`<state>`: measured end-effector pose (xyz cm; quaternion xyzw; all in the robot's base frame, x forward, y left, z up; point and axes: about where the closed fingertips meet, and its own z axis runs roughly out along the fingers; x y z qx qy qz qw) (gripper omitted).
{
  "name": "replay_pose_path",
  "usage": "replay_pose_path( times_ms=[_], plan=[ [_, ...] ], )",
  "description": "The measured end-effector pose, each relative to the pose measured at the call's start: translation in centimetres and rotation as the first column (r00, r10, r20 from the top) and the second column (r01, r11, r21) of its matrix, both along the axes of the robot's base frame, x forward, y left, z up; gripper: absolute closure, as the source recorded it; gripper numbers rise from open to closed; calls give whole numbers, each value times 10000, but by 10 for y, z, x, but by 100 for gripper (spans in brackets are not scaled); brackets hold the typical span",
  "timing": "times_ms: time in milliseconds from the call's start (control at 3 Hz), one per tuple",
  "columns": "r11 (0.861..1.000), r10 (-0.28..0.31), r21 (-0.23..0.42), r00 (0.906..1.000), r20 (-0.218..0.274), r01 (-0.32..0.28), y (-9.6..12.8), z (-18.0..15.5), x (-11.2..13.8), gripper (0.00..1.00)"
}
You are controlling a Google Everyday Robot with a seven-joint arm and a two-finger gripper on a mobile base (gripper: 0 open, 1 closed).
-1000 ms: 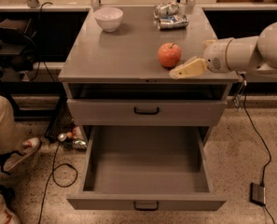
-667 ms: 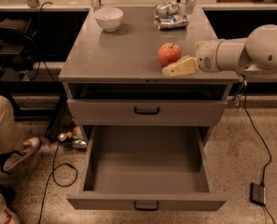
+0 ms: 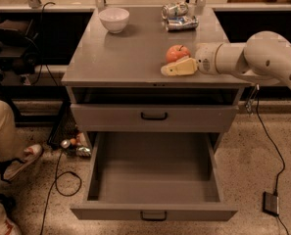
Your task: Place apple into middle drawer
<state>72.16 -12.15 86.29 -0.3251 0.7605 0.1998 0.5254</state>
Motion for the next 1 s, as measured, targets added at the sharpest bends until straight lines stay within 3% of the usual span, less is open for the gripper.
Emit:
replay_pose_path(
  times_ms=[333, 667, 1000],
  plan=[
    [9995, -75, 300, 10000, 41, 74, 8, -3, 8, 18],
    [9983, -58, 572, 10000, 46, 56, 15, -8, 13, 42],
    [9966, -120, 821, 9999, 27, 117, 9, -11, 9, 65]
  ],
)
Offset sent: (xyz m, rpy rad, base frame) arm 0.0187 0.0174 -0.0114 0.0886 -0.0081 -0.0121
